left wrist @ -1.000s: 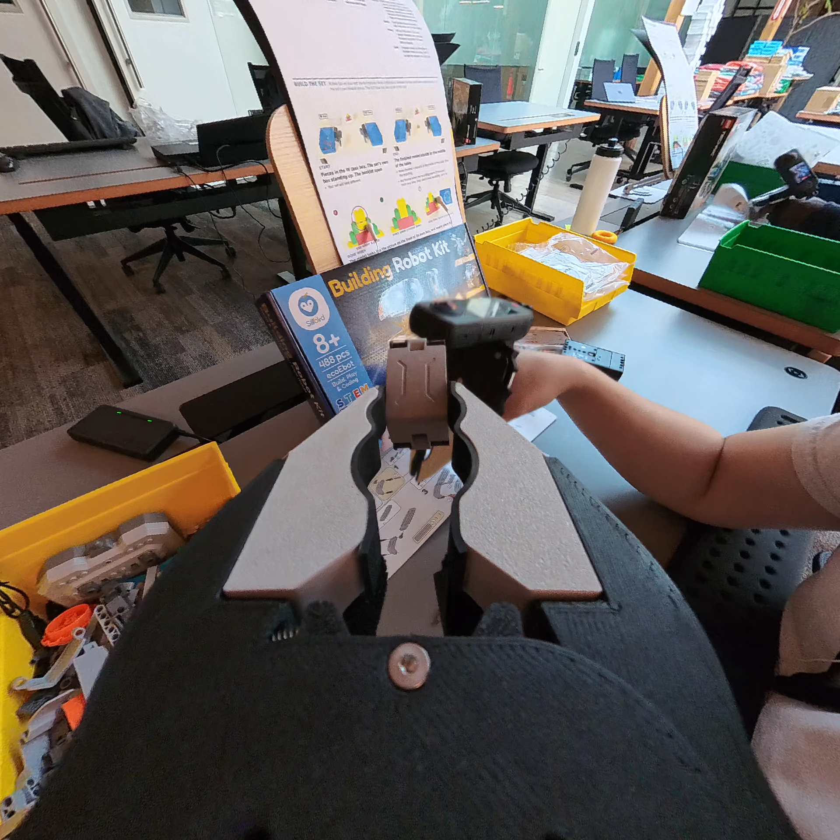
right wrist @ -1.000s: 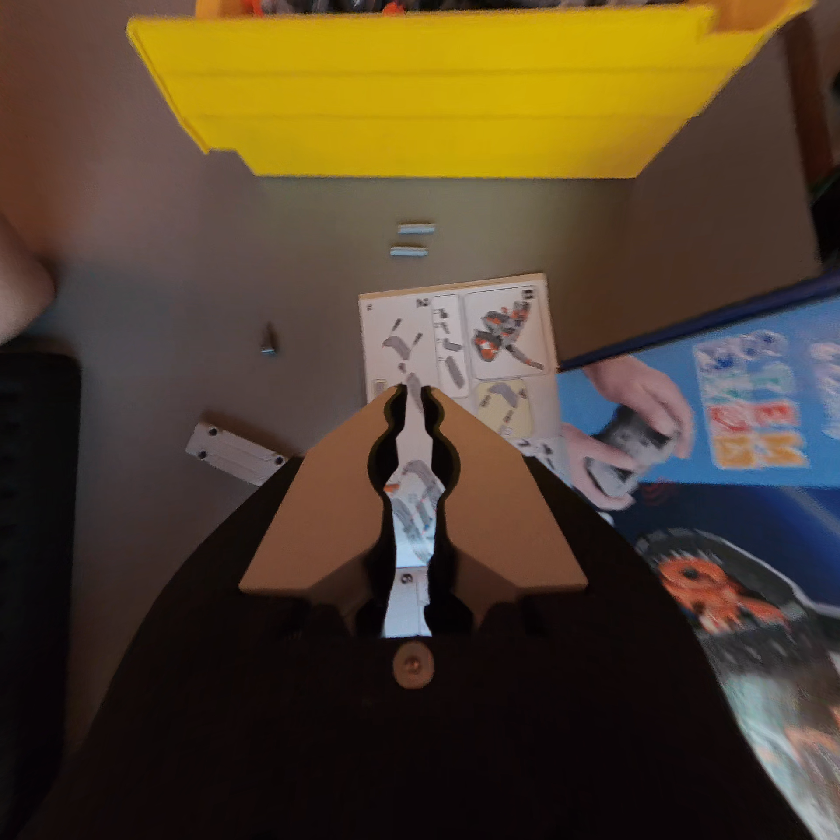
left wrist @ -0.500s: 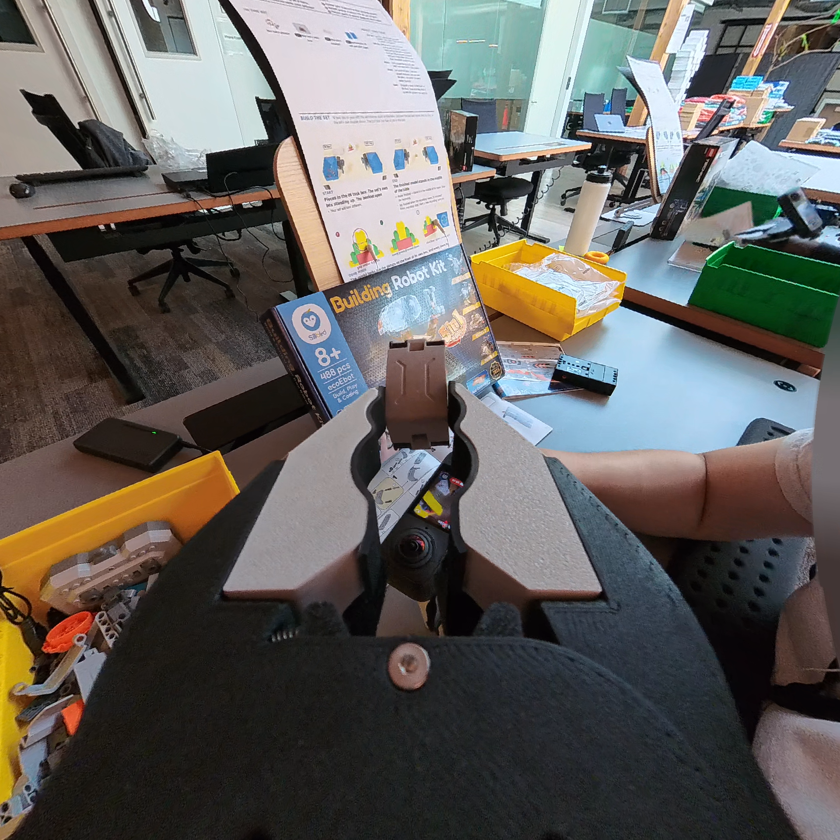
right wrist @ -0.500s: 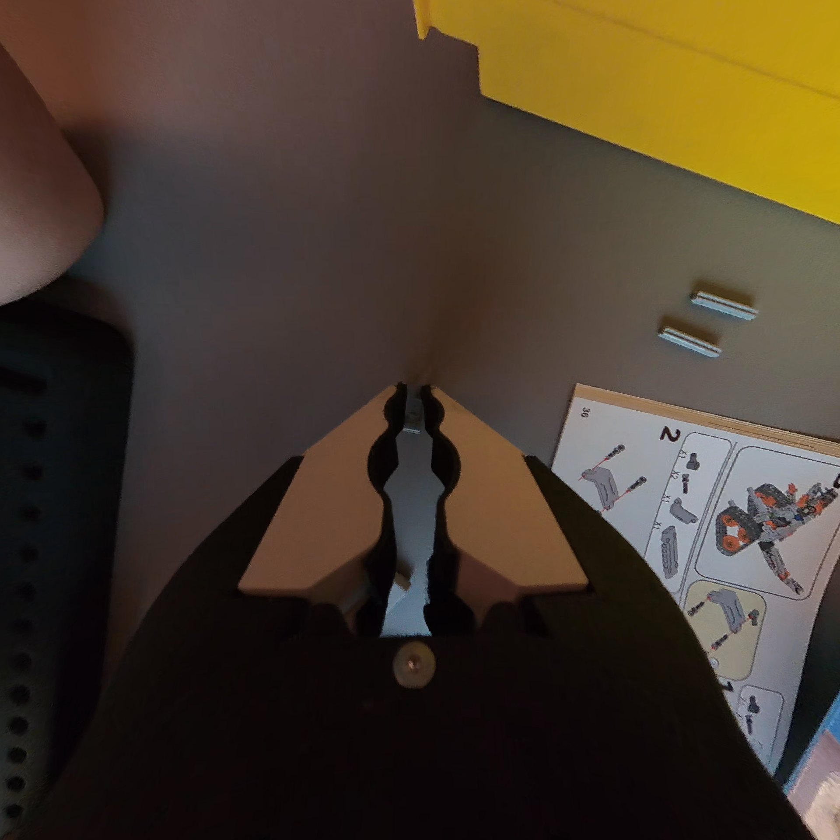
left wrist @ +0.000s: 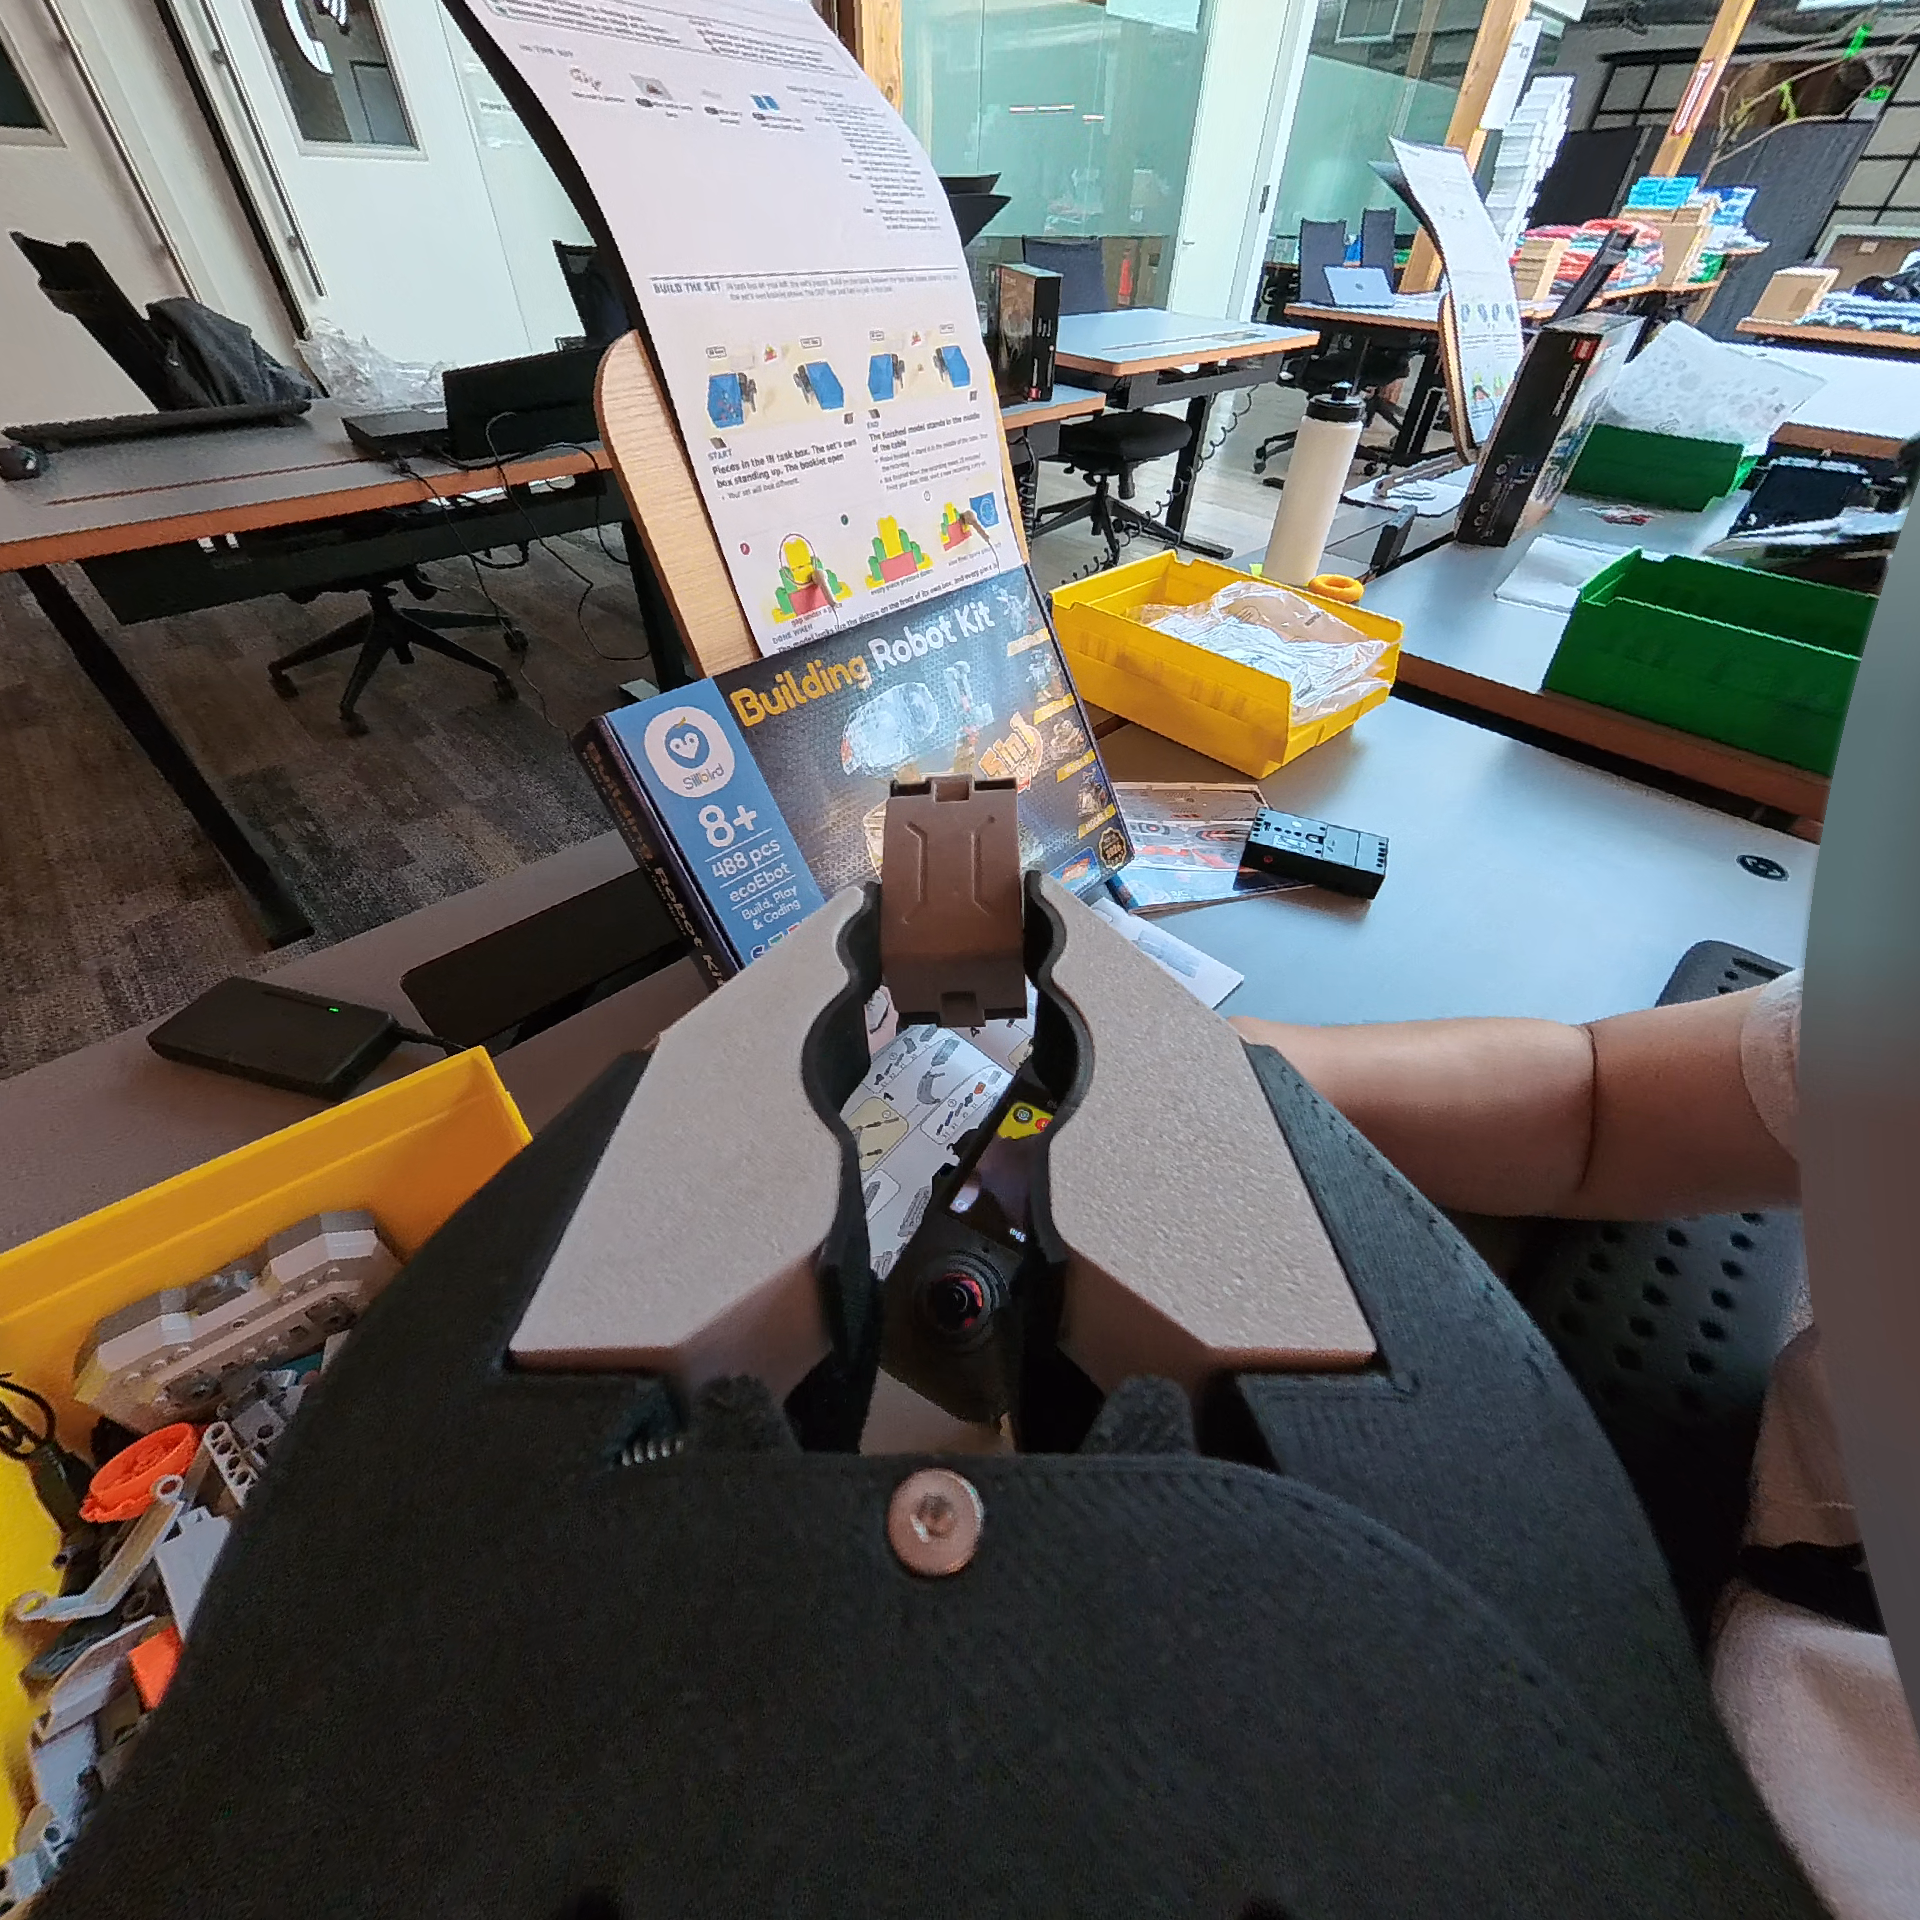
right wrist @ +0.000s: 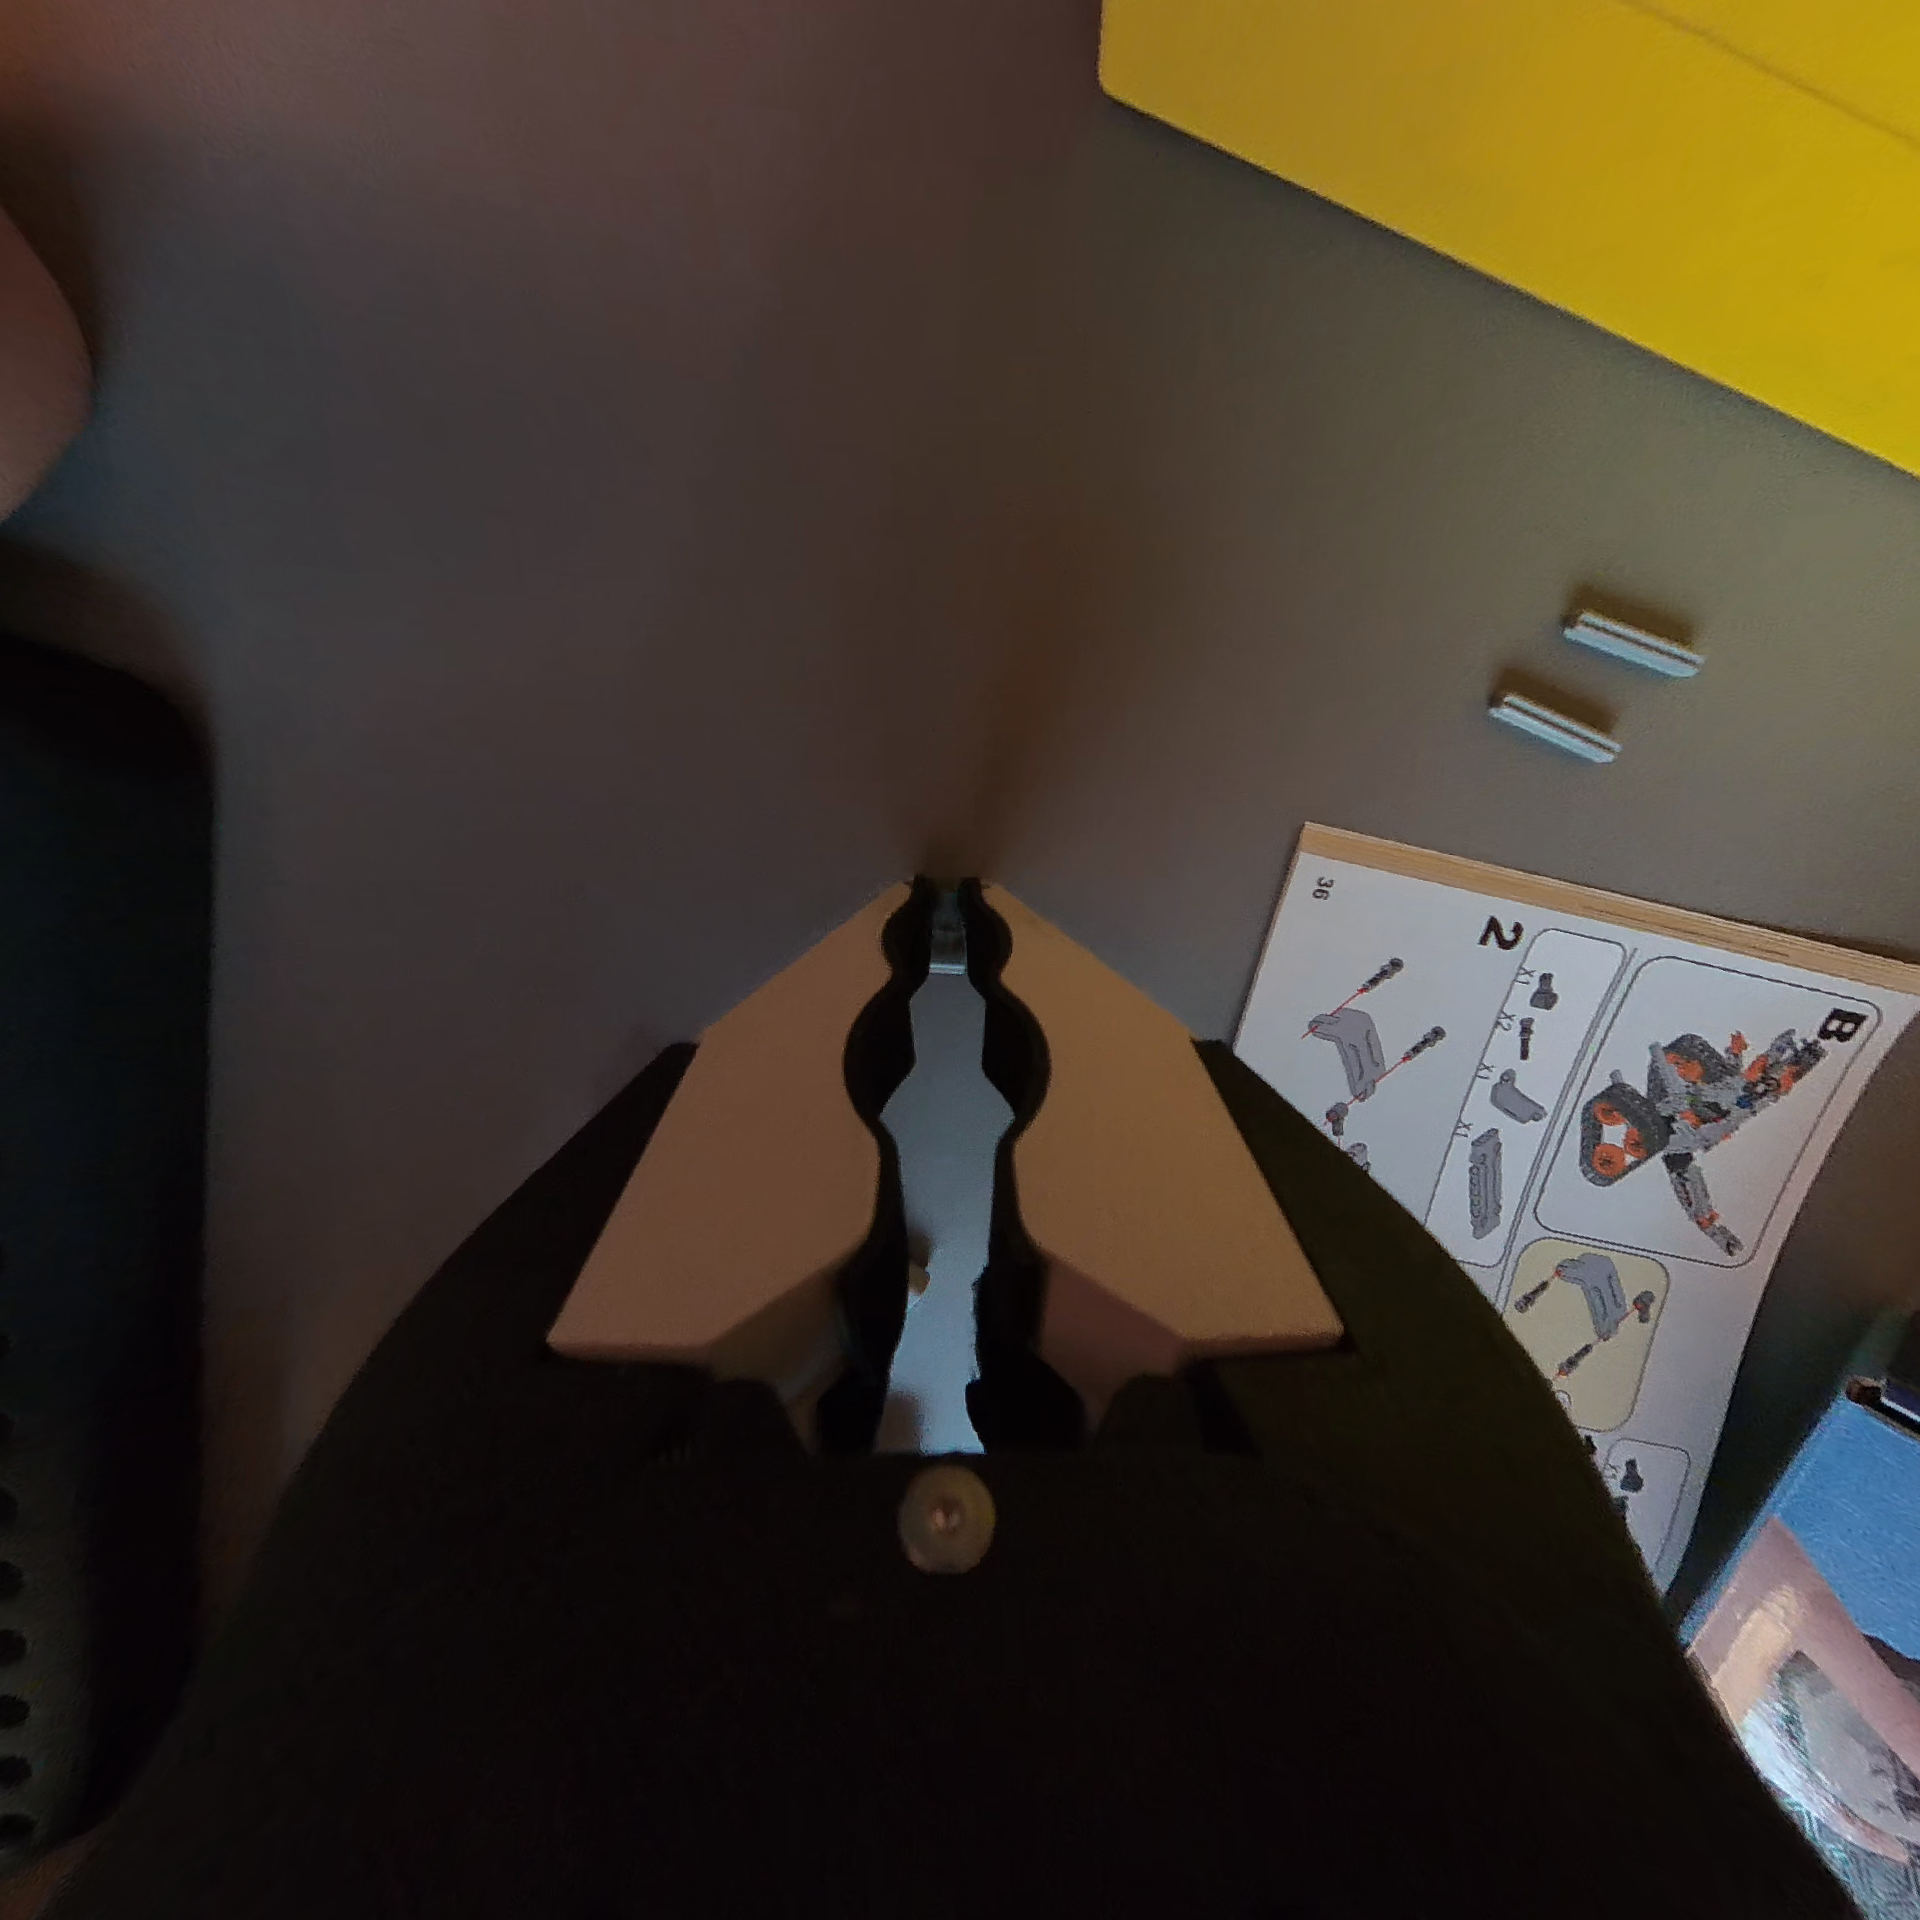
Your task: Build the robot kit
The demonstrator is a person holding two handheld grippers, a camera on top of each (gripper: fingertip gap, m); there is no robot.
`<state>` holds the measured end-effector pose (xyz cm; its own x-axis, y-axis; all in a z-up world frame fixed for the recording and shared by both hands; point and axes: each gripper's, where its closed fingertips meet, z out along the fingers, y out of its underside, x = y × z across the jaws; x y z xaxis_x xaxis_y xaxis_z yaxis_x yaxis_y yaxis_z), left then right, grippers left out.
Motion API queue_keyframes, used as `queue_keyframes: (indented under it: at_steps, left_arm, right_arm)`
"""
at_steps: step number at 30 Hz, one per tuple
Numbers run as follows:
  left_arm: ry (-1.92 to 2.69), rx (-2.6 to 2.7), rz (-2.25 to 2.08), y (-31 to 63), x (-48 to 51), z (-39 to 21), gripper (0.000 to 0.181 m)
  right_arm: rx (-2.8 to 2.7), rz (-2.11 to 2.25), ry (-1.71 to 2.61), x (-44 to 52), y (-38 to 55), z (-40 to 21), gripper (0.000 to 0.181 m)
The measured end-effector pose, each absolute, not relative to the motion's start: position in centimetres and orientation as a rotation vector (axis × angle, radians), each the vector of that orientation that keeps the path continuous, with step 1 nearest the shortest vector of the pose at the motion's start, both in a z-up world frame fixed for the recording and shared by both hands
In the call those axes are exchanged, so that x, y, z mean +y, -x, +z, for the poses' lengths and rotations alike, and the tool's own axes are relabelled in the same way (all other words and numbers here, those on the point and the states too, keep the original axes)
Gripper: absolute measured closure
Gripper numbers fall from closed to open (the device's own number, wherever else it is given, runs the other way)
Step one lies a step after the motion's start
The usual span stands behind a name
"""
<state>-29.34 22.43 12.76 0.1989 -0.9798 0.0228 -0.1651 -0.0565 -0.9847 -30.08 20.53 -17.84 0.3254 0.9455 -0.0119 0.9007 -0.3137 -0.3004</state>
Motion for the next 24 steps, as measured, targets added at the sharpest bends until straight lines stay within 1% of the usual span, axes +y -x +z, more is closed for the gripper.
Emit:
queue_keyframes:
  at_steps: [5,8,11,16,18,20,24]
  left_arm:
    - [1.440,1.163,-1.007,29.5,22.3,12.9,0.157]
    - [1.431,1.156,-1.013,29.7,22.3,13.1,0.156]
    - [1.412,1.138,-1.035,29.9,22.2,13.5,0.156]
    - [1.347,1.125,-1.123,29.3,21.8,14.6,0.156]
    - [1.318,1.106,-1.180,28.9,21.8,15.3,0.156]
    - [1.296,1.128,-1.248,28.0,21.1,15.5,0.156]
    - [1.245,1.264,-1.359,25.2,18.5,15.2,0.156]
  right_arm:
    - [-1.711,0.269,2.322,20.5,29.8,-17.7,0.178]
    - [-1.578,0.506,2.270,20.9,30.4,-15.1,0.179]
    - [-1.252,0.782,2.157,22.9,30.0,-9.4,0.178]
    - [-0.794,1.128,1.677,23.7,26.9,4.6,0.179]
    - [-0.700,1.221,1.517,22.6,25.6,8.9,0.179]
    - [-0.676,1.304,1.398,20.6,25.1,11.8,0.178]
    - [-0.625,1.452,1.255,16.2,24.5,14.5,0.178]
